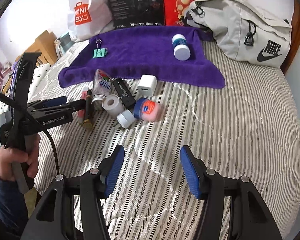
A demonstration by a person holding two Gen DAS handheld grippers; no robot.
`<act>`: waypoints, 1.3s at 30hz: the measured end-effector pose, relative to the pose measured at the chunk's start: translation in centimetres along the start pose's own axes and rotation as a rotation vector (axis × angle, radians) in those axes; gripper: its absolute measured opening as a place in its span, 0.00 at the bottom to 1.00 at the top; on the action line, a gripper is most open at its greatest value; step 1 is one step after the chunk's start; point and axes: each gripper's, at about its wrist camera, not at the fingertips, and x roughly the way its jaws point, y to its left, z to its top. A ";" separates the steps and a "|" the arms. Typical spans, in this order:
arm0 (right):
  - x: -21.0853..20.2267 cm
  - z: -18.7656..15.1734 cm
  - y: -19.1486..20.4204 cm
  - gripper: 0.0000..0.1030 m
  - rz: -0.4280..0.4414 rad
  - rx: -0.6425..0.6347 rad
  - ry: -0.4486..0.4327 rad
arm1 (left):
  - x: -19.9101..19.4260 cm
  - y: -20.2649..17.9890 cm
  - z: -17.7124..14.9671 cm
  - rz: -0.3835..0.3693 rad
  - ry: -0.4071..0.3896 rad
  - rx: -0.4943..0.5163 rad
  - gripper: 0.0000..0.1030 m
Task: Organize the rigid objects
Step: 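Grasp the pink highlighter with the left tool while the right tool grasps the Vaseline lip tin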
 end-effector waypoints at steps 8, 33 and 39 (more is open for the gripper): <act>0.4 -0.1 -0.6 0.56 0.012 0.021 -0.008 | 0.4 0.4 -0.8 0.032 -0.003 0.020 0.63; 7.5 4.7 0.3 0.37 -0.046 0.040 -0.005 | 0.4 -0.1 -0.3 -0.003 -0.028 0.081 0.17; 7.3 4.6 -1.0 0.36 -0.065 0.044 0.009 | 0.4 -0.1 -0.4 -0.005 -0.042 0.080 0.17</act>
